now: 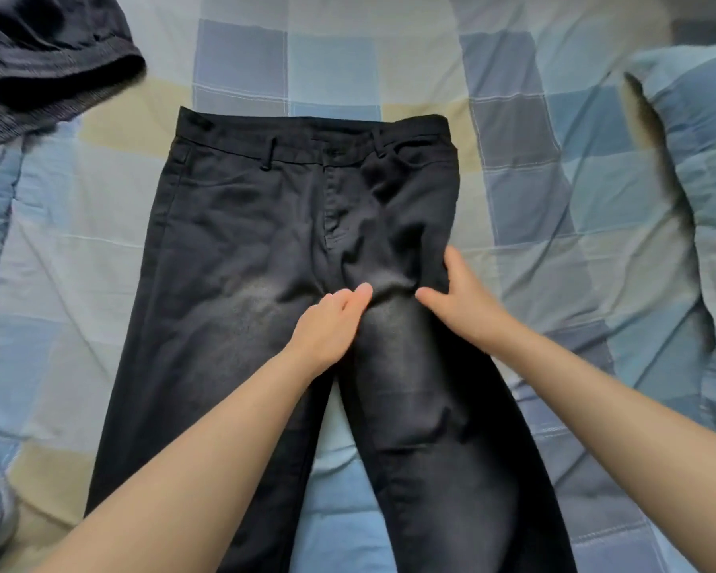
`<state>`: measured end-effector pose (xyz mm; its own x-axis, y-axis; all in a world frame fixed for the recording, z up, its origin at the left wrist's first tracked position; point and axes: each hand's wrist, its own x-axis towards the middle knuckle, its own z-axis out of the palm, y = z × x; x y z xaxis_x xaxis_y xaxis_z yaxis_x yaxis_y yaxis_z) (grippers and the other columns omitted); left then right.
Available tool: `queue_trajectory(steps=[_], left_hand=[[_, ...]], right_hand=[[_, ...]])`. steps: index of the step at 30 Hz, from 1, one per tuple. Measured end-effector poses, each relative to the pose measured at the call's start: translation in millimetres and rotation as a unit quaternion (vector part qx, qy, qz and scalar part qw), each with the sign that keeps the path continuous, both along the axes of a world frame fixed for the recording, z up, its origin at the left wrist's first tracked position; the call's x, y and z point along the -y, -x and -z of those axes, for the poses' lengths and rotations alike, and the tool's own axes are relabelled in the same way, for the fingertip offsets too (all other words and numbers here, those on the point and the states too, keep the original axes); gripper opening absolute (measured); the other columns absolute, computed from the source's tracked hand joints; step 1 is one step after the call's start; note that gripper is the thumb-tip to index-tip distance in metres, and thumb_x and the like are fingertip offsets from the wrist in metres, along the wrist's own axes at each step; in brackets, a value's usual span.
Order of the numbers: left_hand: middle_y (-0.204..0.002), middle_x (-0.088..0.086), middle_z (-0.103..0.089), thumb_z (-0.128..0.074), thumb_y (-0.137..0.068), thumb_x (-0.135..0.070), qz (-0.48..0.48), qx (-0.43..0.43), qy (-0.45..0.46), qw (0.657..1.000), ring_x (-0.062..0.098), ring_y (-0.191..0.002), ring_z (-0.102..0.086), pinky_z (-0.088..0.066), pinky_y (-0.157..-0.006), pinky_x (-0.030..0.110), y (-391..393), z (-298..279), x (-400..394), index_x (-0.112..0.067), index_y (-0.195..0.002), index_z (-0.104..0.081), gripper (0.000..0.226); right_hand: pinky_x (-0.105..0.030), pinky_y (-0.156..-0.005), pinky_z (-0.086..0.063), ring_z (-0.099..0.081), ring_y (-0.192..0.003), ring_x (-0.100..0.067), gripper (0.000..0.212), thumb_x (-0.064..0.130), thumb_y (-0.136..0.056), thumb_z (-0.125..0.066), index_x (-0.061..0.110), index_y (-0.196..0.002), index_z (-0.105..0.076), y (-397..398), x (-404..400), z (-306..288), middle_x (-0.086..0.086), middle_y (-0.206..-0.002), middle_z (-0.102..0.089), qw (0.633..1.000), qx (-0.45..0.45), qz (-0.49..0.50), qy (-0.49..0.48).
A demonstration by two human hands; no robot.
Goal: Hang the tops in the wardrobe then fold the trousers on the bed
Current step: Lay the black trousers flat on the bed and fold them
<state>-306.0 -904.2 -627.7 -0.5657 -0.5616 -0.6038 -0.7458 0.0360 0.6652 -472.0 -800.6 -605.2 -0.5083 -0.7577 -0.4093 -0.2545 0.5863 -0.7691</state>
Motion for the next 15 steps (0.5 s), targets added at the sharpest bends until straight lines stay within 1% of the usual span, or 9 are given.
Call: queue_trajectory(steps=[2, 3, 4, 6, 8, 10, 12, 13, 15], left_hand=[[-0.107, -0.008, -0.067, -0.035, -0.097, -0.059, -0.154, -0.096, -0.067, 0.981, 0.015, -0.109, -0.059, -0.041, -0.098, 0.032, 4.6, -13.8, 14.3, -0.022, -0.102, -0.07, 0.051], [-0.102, -0.007, -0.069, -0.039, -0.097, -0.057, -0.2, -0.128, -0.104, 0.966, 0.012, -0.101, -0.061, -0.045, -0.093, 0.03, 4.5, -16.7, 19.9, -0.022, -0.096, -0.07, 0.047], [-0.094, -0.005, -0.069, -0.045, -0.096, -0.054, -0.223, -0.149, -0.13, 0.955, 0.011, -0.091, -0.063, -0.048, -0.084, 0.028, 3.0, -18.7, 24.2, -0.019, -0.089, -0.068, 0.042], [-0.066, 0.0, -0.055, -0.058, -0.093, -0.039, -0.238, -0.166, -0.13, 0.948, 0.014, -0.061, -0.052, -0.043, -0.058, 0.026, -6.8, -17.9, 30.6, -0.015, -0.069, -0.054, 0.034], [-0.055, -0.001, -0.034, -0.061, -0.091, -0.019, -0.267, -0.147, -0.108, 0.946, 0.015, -0.052, -0.036, -0.032, -0.047, 0.025, -21.1, -10.1, 35.3, -0.018, -0.059, -0.034, 0.041], [-0.06, 0.002, -0.038, -0.055, -0.093, -0.013, -0.291, -0.129, -0.109, 0.942, 0.015, -0.057, -0.042, -0.042, -0.046, 0.027, -39.3, -4.3, 42.3, -0.016, -0.066, -0.036, 0.033], [-0.07, 0.006, -0.051, -0.047, -0.097, -0.014, -0.285, -0.119, -0.135, 0.942, 0.013, -0.063, -0.051, -0.049, -0.051, 0.026, -55.0, -5.1, 47.3, -0.01, -0.079, -0.046, 0.019], [-0.076, 0.011, -0.059, -0.043, -0.099, -0.016, -0.284, -0.118, -0.155, 0.939, 0.013, -0.066, -0.054, -0.052, -0.055, 0.027, -60.5, -5.4, 48.4, -0.007, -0.086, -0.05, 0.017], [-0.1, 0.016, -0.067, -0.038, -0.098, -0.02, -0.277, -0.115, -0.178, 0.937, 0.017, -0.077, -0.057, -0.053, -0.067, 0.034, -72.0, -3.5, 53.3, -0.01, -0.104, -0.058, 0.023]], right_hand=[[-0.027, -0.11, -0.032, -0.04, -0.131, -0.011, 0.076, 0.007, -0.086, -0.058, 0.018, -0.15, -0.018, -34.0, 8.4, -12.9, 0.005, -0.143, -0.041, 0.996, -0.011, -0.088, 0.005], [-0.027, -0.11, -0.032, -0.04, -0.131, -0.013, 0.08, 0.008, -0.086, -0.057, 0.02, -0.152, -0.013, -50.1, 13.0, -17.4, 0.003, -0.144, -0.039, 0.991, -0.019, -0.131, -0.011], [-0.028, -0.105, -0.037, -0.046, -0.125, -0.016, 0.078, 0.007, -0.086, -0.055, 0.022, -0.152, -0.015, -63.3, 18.7, -20.1, 0.001, -0.139, -0.044, 0.985, -0.023, -0.17, -0.025], [-0.025, -0.091, -0.046, -0.057, -0.104, -0.013, 0.058, 0.003, -0.086, -0.047, 0.019, -0.141, -0.038, -88.9, 32.8, -26.1, 0.001, -0.116, -0.056, 0.971, 0.007, -0.238, -0.033], [-0.021, -0.091, -0.047, -0.061, -0.102, -0.007, 0.044, 0.0, -0.085, -0.043, 0.016, -0.124, -0.057, -104.3, 46.2, -32.5, 0.004, -0.111, -0.066, 0.963, 0.02, -0.265, -0.039], [-0.023, -0.085, -0.051, -0.066, -0.089, -0.008, 0.041, -0.002, -0.081, -0.043, 0.017, -0.107, -0.069, -107.9, 66.8, -34.1, 0.005, -0.095, -0.072, 0.979, -0.047, -0.2, 0.002], [-0.031, -0.079, -0.051, -0.063, -0.081, -0.015, 0.038, -0.003, -0.081, -0.042, 0.016, -0.101, -0.068, -100.6, 95.7, -33.3, 0.003, -0.089, -0.067, 0.98, -0.159, -0.109, 0.056], [-0.034, -0.078, -0.049, -0.06, -0.085, -0.019, 0.04, -0.004, -0.082, -0.042, 0.016, -0.107, -0.065, -95.0, 111.8, -33.1, -0.001, -0.096, -0.062, 0.97, -0.214, -0.099, 0.064], [-0.038, -0.077, -0.048, -0.05, -0.093, -0.025, 0.058, -0.009, -0.08, -0.043, 0.022, -0.128, -0.052, -91.1, 145.8, -33.0, -0.005, -0.113, -0.047, 0.936, -0.303, -0.176, 0.032]])
